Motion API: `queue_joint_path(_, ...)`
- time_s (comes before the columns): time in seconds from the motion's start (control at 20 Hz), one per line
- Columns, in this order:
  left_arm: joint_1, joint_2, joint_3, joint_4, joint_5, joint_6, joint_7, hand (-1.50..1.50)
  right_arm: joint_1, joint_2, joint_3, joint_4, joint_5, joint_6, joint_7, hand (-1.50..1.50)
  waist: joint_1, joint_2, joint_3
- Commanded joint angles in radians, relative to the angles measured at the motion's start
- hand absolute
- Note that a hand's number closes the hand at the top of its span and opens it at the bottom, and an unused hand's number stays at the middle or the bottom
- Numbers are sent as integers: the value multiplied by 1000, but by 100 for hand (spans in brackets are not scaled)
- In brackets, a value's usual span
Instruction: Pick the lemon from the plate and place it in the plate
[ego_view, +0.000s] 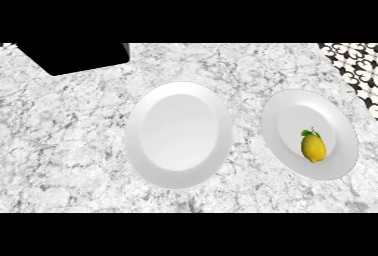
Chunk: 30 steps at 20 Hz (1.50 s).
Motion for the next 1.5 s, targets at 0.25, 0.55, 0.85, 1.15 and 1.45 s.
queue_joint_path(0.25,-282,39,-12,-114,38,-92,84,0,151,-76,15,-7,64,33,-19,-150,-4,3,-32)
queue_joint_path(0.55,-302,62,-36,-150,33,-93,117,0,200,-210,129,-24,134,190,91,-150,38,12,-35)
queue_joint_path(0.85,-346,86,-28,-158,46,-94,163,0,221,-258,189,-88,174,225,221,-150,58,9,-36)
queue_joint_path(1.15,-398,100,-33,-157,46,-89,212,0,216,-244,234,-138,200,216,332,-150,87,10,-34)
queue_joint_path(1.45,-425,119,-40,-165,53,-95,244,0,215,-216,299,-172,244,205,448,-150,108,14,-33)
